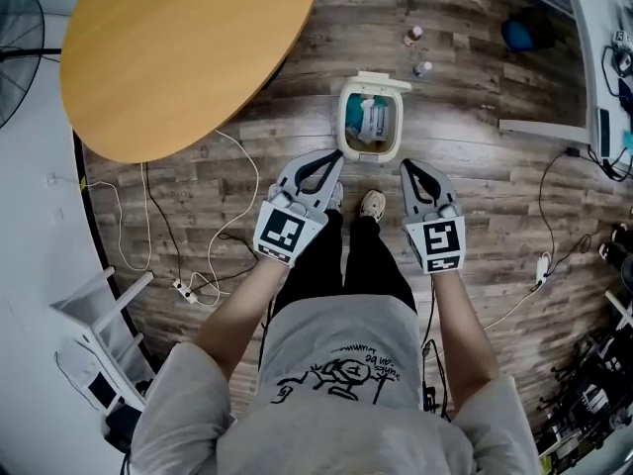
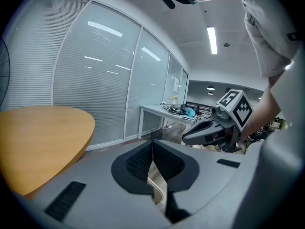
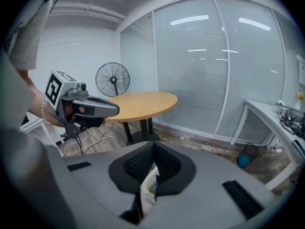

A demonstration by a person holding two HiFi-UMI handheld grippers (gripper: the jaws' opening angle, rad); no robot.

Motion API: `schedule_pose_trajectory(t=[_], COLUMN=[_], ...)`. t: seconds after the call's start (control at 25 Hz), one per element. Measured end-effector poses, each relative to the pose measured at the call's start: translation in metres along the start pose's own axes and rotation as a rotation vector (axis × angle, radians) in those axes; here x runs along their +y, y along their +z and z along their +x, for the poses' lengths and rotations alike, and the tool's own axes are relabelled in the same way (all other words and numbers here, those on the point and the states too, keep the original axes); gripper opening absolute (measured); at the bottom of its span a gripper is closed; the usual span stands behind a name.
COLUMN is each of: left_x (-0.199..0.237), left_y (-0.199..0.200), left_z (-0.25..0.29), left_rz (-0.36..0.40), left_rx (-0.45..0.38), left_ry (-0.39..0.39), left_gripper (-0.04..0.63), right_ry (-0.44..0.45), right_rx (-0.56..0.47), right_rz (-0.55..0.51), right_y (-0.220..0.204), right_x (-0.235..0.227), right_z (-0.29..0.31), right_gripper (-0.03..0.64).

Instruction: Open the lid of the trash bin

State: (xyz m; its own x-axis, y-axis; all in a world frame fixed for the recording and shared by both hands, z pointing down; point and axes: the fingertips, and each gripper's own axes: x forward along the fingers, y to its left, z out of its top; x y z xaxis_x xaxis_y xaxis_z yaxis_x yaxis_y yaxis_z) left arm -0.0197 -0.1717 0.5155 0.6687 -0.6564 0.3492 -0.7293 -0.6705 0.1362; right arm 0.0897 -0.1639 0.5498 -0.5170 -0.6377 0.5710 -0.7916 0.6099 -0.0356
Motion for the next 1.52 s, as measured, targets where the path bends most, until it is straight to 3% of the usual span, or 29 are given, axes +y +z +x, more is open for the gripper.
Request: schedule_pose_trajectory(t=[0.68, 1.04, 1.52], left_x=[-0.049, -0.063, -0.070], left_y=[0.159, 0.208, 0.268], left_z=[-0.074, -0.096, -0.130], left_rz=[-0.002, 0.039, -0.005], left_rx=[-0.185, -0.225, -0.306], left_ry=[-0.025, -0.037, -0.056], left_gripper=[0.020, 0.020, 0.020], right_ry=[-0.072, -0.091, -0.078], right_rx=[-0.190, -0.256, -0.363], right_rz=[0.019, 0.022, -0.003], right_y=[0.129, 0.173, 0.237], right_x=[0.000, 0.003, 0.015], right_z=[-0.119, -0.157, -0.204], right_gripper=[0.008, 0.008, 0.008])
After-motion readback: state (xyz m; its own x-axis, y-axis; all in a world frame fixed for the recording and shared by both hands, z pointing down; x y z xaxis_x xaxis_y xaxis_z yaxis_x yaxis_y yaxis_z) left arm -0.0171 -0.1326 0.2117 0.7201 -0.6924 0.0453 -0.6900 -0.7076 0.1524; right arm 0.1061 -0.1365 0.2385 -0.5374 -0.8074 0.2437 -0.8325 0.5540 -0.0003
